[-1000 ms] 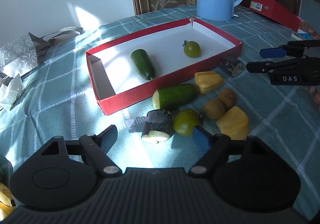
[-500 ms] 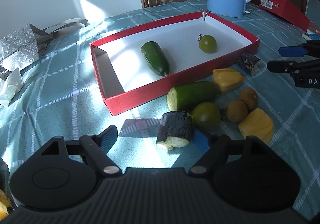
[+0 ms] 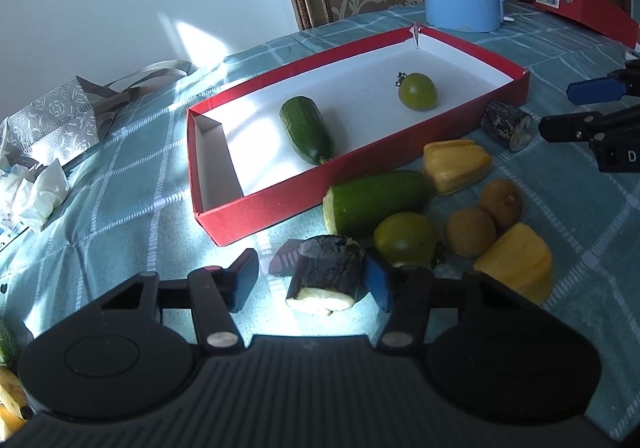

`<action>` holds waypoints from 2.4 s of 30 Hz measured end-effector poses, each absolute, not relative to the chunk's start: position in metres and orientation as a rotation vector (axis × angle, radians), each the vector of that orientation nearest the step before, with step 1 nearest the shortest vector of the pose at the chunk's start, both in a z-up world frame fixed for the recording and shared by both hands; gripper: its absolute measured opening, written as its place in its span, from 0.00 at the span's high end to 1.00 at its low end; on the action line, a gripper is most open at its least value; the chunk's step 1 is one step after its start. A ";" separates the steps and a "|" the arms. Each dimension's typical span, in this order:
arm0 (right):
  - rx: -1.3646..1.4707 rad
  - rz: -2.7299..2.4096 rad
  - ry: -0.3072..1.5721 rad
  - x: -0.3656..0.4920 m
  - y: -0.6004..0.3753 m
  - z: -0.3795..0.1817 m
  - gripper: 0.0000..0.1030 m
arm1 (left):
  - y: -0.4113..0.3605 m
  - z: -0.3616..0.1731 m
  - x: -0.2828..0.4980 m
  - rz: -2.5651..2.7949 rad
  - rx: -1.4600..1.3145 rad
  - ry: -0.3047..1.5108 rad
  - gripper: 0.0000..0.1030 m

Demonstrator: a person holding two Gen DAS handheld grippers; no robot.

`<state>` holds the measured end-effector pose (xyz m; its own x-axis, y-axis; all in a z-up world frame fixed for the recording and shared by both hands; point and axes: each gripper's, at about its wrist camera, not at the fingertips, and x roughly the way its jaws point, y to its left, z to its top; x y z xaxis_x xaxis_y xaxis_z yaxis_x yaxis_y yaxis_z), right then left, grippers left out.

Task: Organize fruits
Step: 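Move the left tool to the dark-skinned round slice and grasp it, then grasp the dark bark-like chunk with the right tool while the left tool holds the slice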

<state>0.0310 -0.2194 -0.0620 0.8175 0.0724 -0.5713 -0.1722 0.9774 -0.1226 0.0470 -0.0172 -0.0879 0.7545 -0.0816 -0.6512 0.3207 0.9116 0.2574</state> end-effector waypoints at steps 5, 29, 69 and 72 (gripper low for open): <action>-0.169 0.127 0.599 0.031 -0.221 -0.062 0.45 | -0.023 -0.091 0.043 -0.181 0.378 0.656 0.47; -0.184 0.141 0.590 0.035 -0.219 -0.061 0.45 | -0.013 -0.085 0.046 -0.071 0.224 0.713 0.68; -0.204 0.146 0.644 0.065 -0.194 -0.073 0.68 | 0.018 -0.067 0.023 -0.021 0.130 0.745 0.69; -0.226 0.142 0.621 0.056 -0.197 -0.067 0.68 | 0.019 -0.065 0.023 -0.020 0.127 0.743 0.69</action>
